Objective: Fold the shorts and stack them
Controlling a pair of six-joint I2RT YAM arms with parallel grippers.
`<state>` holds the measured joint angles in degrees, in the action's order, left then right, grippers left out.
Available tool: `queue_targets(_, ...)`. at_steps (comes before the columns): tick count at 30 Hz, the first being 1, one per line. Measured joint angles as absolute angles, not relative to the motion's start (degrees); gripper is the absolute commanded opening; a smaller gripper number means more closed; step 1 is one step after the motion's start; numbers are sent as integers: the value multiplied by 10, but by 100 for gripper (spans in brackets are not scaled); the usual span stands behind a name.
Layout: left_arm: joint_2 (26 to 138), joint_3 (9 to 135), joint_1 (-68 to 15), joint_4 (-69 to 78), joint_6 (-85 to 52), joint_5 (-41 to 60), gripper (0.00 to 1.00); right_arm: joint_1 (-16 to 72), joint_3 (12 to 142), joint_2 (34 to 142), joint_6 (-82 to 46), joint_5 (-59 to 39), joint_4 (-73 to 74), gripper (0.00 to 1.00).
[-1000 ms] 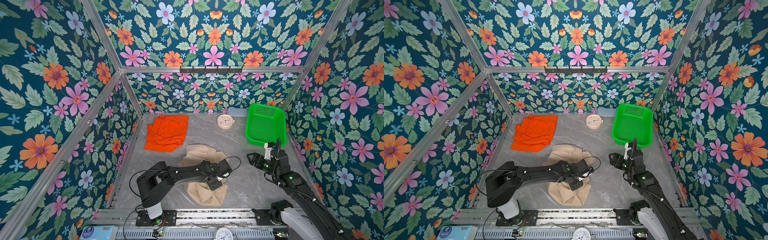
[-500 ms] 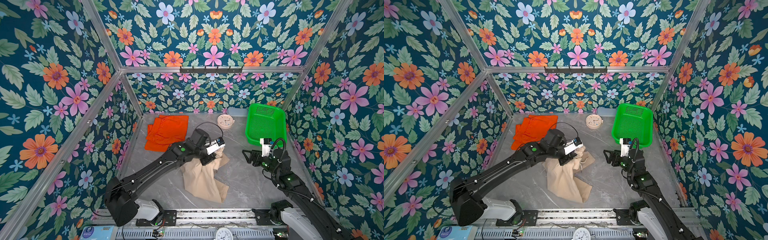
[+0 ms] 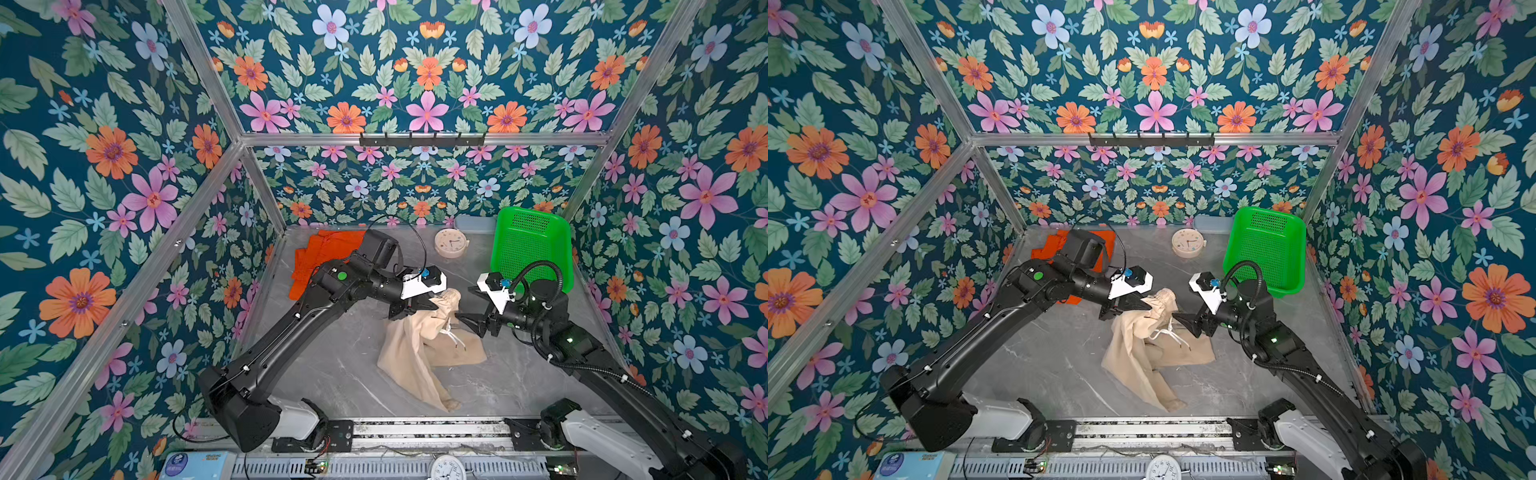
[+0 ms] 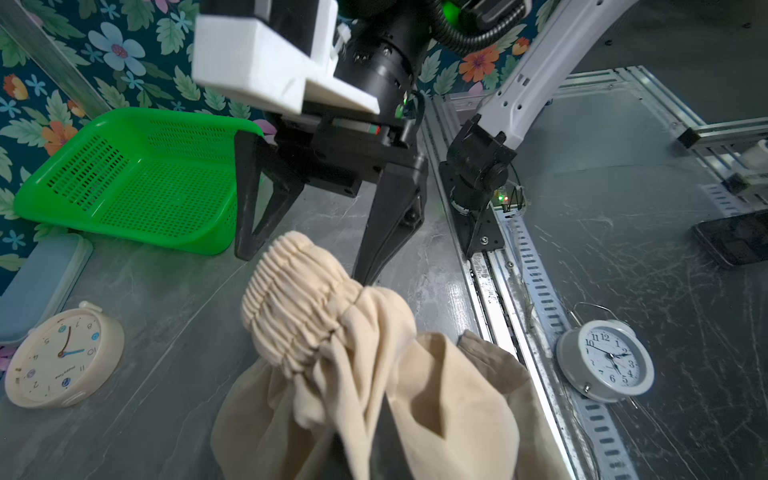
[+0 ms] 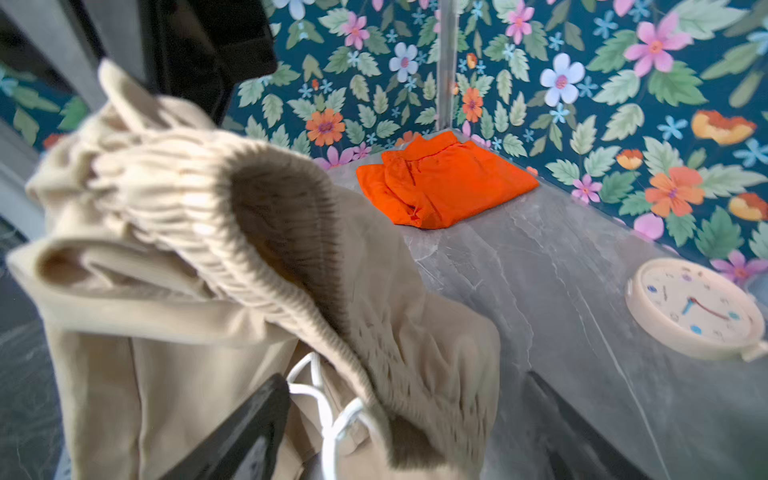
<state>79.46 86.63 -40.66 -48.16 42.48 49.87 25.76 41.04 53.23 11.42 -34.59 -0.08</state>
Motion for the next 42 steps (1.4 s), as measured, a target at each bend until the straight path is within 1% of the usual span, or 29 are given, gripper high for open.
queue_targets(5, 790, 871, -406, -498, 441, 539, 0, 262, 445, 585, 171, -390, 2, 87)
queue_targets(7, 788, 870, -407, -497, 442, 548, 0, 262, 460, 602, 184, -431, 2, 83)
queue_targets(8, 787, 867, -407, -496, 442, 550, 0, 262, 466, 609, 188, -450, 2, 79)
queue_targets(11, 780, 858, -407, -487, 437, 543, 0, 267, 482, 626, 197, -511, 2, 63)
queue_targets(12, 777, 856, -407, -479, 435, 537, 0, 270, 486, 629, 199, -526, -1, 56)
queue_targets(14, 771, 851, -405, -460, 420, 521, 0, 275, 490, 631, 201, -552, -4, 35)
queue_targets(15, 768, 846, -403, -448, 414, 511, 0, 276, 492, 630, 201, -564, -8, 17)
queue_targets(16, 764, 841, -399, -435, 404, 502, 0, 276, 495, 630, 200, -572, -11, 4)
queue_targets(17, 761, 835, -395, -423, 398, 494, 0, 276, 497, 629, 198, -576, -13, 0)
queue_targets(18, 756, 827, -389, -407, 386, 485, 1, 275, 500, 628, 191, -578, -15, 0)
queue_targets(19, 751, 820, -381, -391, 375, 474, 6, 275, 505, 625, 181, -576, -18, 0)
queue_targets(20, 747, 814, -375, -376, 363, 464, 15, 275, 510, 622, 170, -571, -18, 0)
queue_targets(22, 738, 801, -359, -335, 334, 434, 42, 276, 528, 616, 139, -554, -14, 0)
queue_targets(23, 735, 796, -352, -318, 316, 416, 51, 276, 540, 613, 125, -545, -15, 0)
queue_targets(26, 726, 787, -331, -276, 264, 342, 66, 276, 605, 614, 66, -474, -46, 0)
queue_targets(29, 712, 774, -316, -248, 227, 269, 71, 276, 689, 625, 16, -372, -95, 0)
queue_targets(33, 680, 739, -302, -217, 188, 204, 72, 276, 753, 639, -22, -281, -139, 0)
queue_targets(36, 654, 690, -301, -191, 178, 213, 73, 276, 798, 659, -39, -258, -169, 0)
queue_targets(42, 638, 585, -303, -158, 164, 279, 75, 276, 848, 691, -39, -269, -198, 0)
